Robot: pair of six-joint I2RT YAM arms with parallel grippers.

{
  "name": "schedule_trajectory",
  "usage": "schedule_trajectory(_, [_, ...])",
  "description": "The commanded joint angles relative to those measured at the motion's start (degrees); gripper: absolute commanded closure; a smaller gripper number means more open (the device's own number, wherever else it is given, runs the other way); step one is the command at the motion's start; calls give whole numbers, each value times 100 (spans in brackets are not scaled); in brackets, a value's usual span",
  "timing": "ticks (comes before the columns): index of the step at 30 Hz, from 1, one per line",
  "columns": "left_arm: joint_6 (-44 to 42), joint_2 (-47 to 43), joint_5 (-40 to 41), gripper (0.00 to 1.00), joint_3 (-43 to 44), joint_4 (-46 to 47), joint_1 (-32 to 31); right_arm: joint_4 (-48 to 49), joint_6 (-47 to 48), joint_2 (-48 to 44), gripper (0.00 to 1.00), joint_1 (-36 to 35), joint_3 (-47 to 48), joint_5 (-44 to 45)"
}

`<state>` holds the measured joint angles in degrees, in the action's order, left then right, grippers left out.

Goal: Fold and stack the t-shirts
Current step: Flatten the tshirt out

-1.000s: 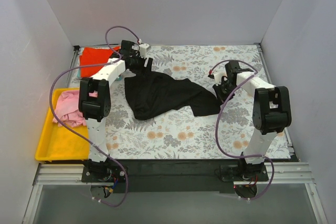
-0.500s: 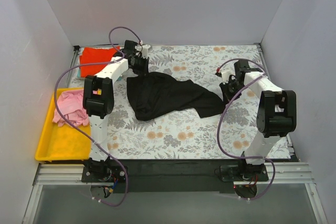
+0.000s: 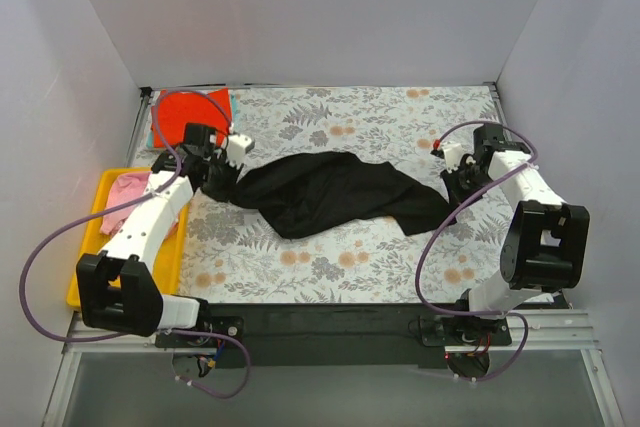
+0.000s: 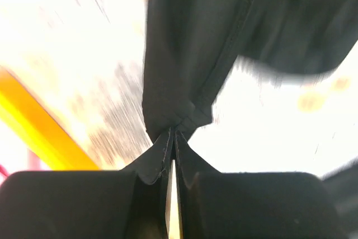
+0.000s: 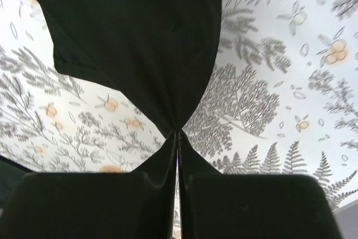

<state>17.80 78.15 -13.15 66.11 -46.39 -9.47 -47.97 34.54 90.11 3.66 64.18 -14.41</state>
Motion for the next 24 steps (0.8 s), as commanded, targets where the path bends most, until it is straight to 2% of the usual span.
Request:
schedule_trajectory(1, [-664,-273,628,100,-834,-1398,42,-389,517,-274,99,38,-187,324])
schedule_trajectory(4, [-541,-493,954,100,-1091,-1382,156,-511,641,-344,99,38,-196,325])
schedule_trajectory(7, [-462,-529,902,100,-908,-1049,253,-556,650,-318,99,38,-126,325])
schedule_trajectory(10, [-357,-205,595,100,-355,-916,288,-591,659,-318,99,47,93,413])
schedule_trajectory(16, [12,648,586,100,1666,-407,630,-635,834,-432,99,495,840,396])
schedule_trajectory(18, [144,1112,515,100,2402,-571,841,-731,878,-450,99,626,1069,325])
schedule_trajectory(21, [390,1422,217,100,2810,-835,1236,-819,957,-608,99,679,1053,325])
schedule_trajectory(24, [382,1221,-30,100,2487,-898,1536,-820,1142,-898,99,811,825,352])
